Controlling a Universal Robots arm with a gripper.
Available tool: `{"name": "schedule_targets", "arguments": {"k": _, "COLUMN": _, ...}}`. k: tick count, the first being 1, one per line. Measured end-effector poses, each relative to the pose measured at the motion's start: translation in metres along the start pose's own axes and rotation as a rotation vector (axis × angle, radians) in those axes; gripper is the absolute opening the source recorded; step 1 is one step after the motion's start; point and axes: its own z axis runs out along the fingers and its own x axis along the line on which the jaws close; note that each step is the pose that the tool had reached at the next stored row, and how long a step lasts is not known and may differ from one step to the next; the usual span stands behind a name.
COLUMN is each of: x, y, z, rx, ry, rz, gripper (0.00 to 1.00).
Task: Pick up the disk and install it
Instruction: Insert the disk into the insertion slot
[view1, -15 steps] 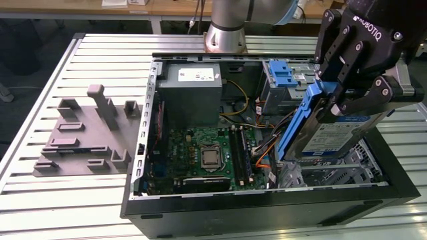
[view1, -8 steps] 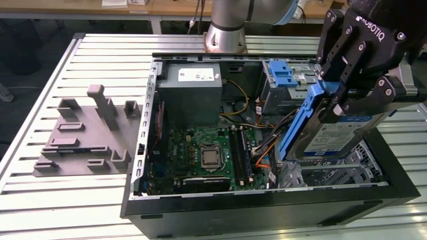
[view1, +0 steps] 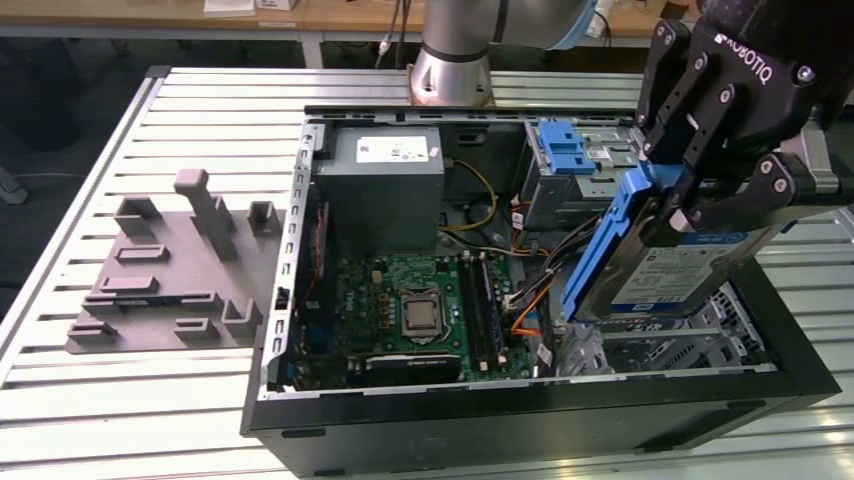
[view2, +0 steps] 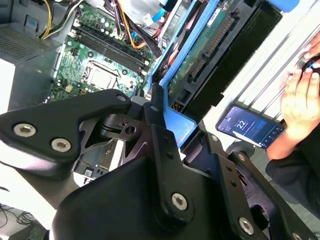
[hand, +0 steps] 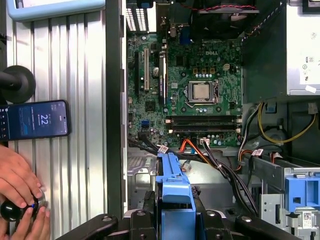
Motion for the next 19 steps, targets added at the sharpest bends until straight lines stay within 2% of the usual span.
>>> {"name": "schedule_targets", "arguments": {"k": 13, "x": 0.0, "y": -0.0004, "z": 0.0007, "rx": 0.0, "ry": -0.0001, "rz": 0.0, "gripper": 0.36}}
{"name": "schedule_targets", "arguments": {"k": 19, "x": -0.0002, "y": -0.0066, "z": 0.0012, "rx": 0.0, "ry": -0.0001, "rz": 0.0, "gripper": 0.36}}
